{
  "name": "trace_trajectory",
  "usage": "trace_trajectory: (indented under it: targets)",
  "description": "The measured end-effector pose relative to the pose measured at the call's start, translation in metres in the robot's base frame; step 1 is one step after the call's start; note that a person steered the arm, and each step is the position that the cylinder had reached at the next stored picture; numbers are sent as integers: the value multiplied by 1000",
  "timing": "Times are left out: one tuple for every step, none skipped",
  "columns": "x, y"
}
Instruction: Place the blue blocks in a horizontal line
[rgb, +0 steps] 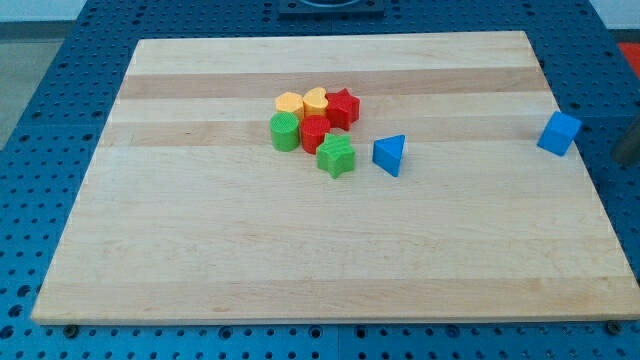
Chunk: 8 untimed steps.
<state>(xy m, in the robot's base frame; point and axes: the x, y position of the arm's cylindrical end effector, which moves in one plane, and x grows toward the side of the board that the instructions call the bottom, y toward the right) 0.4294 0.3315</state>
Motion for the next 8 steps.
trace_trajectory:
  targets:
    - [-40,-76]
    - [-66,-92]
    - [-80,-115]
    - [-64,-170]
    - [-55,-139]
    - [-42,-121]
    - [-37,-165]
    - [-37,-213]
